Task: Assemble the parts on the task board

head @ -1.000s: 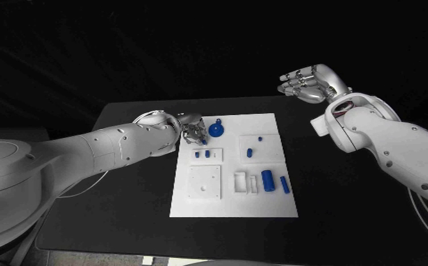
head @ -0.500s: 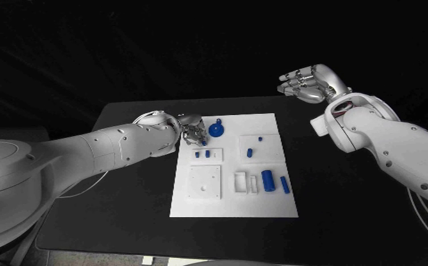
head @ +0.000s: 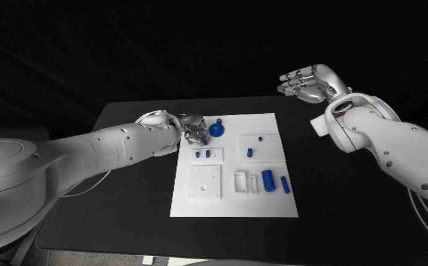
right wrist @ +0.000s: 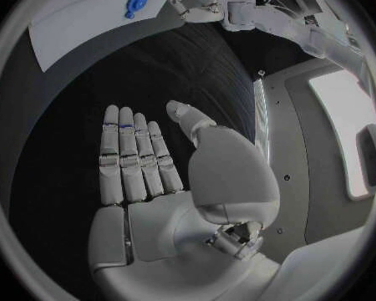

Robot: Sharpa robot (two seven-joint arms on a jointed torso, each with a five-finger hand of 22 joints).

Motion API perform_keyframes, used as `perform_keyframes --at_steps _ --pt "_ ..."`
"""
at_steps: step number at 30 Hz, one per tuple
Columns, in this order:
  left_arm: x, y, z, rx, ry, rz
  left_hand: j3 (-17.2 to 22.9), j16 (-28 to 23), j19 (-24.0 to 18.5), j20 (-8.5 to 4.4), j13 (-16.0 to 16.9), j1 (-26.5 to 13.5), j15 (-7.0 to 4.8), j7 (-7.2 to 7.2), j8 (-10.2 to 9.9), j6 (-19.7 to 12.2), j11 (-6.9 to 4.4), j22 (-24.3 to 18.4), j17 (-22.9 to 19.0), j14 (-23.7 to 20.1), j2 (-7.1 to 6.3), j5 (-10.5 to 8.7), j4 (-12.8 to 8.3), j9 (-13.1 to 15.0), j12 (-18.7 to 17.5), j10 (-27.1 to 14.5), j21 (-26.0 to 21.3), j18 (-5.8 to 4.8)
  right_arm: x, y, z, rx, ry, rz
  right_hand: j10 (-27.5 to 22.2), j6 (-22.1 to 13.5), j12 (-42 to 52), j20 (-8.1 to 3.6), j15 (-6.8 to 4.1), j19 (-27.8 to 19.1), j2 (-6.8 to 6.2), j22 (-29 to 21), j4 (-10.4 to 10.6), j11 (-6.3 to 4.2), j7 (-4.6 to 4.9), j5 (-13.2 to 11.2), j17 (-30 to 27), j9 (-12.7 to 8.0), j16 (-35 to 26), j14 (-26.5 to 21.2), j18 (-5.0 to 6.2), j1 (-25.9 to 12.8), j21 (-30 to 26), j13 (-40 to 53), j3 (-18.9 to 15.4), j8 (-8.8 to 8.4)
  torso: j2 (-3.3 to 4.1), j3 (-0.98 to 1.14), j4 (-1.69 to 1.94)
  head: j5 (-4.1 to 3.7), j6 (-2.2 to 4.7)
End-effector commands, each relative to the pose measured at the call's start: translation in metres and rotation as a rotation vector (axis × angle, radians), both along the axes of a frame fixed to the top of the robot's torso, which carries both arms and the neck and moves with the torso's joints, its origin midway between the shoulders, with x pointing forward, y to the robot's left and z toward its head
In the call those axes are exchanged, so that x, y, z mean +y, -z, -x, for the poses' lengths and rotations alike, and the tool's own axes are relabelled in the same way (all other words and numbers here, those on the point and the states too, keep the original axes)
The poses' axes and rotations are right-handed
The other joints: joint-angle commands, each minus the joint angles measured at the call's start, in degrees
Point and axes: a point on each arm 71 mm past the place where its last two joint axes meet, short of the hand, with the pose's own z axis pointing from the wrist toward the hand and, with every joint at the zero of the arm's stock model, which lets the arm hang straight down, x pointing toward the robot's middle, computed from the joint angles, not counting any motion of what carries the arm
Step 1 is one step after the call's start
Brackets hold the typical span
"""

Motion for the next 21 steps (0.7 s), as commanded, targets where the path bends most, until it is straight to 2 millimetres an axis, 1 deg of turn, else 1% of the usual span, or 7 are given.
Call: perform_keyframes --at_steps 1,5,9,13,21 --pt "-0.0021 0.0015 0.0003 0.012 0.007 -0.013 -0.3 -0.2 -0.2 0.05 -0.1 0.0 0.08 0.05 -0.1 -0.3 -0.03 1.0 0.1 -0.2 0.26 -0.28 0.0 0.0 0.0 -0.5 -0.2 0.28 0.0018 -0.0007 0.0007 -0.01 -0.012 0.005 -0.5 -0.3 -0.3 0.21 0.37 0.0 -0.3 -0.1 0.0 0.06 -0.23 0.1 -0.1 -0.1 -0.3 -0.1 0.06 0.0 -0.1 -0.1 -0.2 0.02 -0.02 0.05 0.01 -0.03 -0.02" --pt "-0.0036 0.0027 0.0006 0.017 0.012 -0.021 -0.4 -0.1 -0.2 0.06 -0.1 0.0 0.08 0.04 -0.1 -0.3 -0.03 1.0 0.1 -0.2 0.25 -0.32 0.0 0.0 0.0 -0.5 -0.2 0.27 0.0019 -0.0008 0.0009 -0.01 -0.013 0.006 -0.5 -0.3 -0.3 0.21 0.37 0.0 -0.3 -0.1 0.0 0.06 -0.23 0.1 -0.1 -0.1 -0.3 -0.1 0.06 0.0 -0.1 -0.1 -0.2 0.02 0.0 0.04 0.04 -0.13 0.03" --pt "-0.0042 0.0041 0.0009 0.024 0.015 -0.037 -0.4 -0.2 -0.3 0.06 -0.1 0.1 0.09 0.05 -0.1 -0.3 -0.01 1.1 0.1 -0.3 0.25 -0.31 0.0 0.0 0.0 -0.5 -0.3 0.27 0.0017 -0.001 0.001 -0.01 -0.014 0.006 -0.5 -0.3 -0.3 0.21 0.37 0.0 -0.3 -0.1 0.0 0.06 -0.23 0.1 -0.1 -0.1 -0.3 -0.1 0.06 0.0 -0.1 -0.1 -0.2 0.02 -0.01 0.05 0.0 -0.07 -0.01" --pt "-0.0029 0.0052 0.001 0.03 0.014 -0.053 -0.3 -0.1 -0.3 0.06 -0.1 0.2 0.1 0.08 -0.1 -0.4 0.02 1.1 0.1 -0.4 0.25 -0.14 0.0 0.0 0.0 -0.6 -0.3 0.29 0.0014 -0.0011 0.0011 -0.01 -0.013 0.006 -0.5 -0.3 -0.3 0.21 0.37 0.0 -0.3 -0.1 0.0 0.06 -0.23 0.1 -0.1 -0.1 -0.3 -0.1 0.06 0.0 -0.1 -0.1 -0.2 0.02 -0.01 0.02 -0.01 -0.13 0.02" --pt "0.0006 0.0053 0.0007 0.026 0.008 -0.063 -0.3 -0.1 -0.3 0.05 -0.1 0.2 0.09 0.07 -0.1 -0.3 0.01 1.1 0.1 -0.4 0.23 0.02 0.0 0.0 0.0 -0.5 -0.2 0.31 0.0006 -0.0013 0.0013 -0.011 -0.012 0.007 -0.5 -0.3 -0.3 0.21 0.37 0.0 -0.3 -0.1 0.0 0.06 -0.23 0.1 -0.1 -0.1 -0.3 -0.1 0.06 0.0 -0.1 -0.1 -0.2 0.02 0.02 -0.04 0.13 -0.17 0.13"
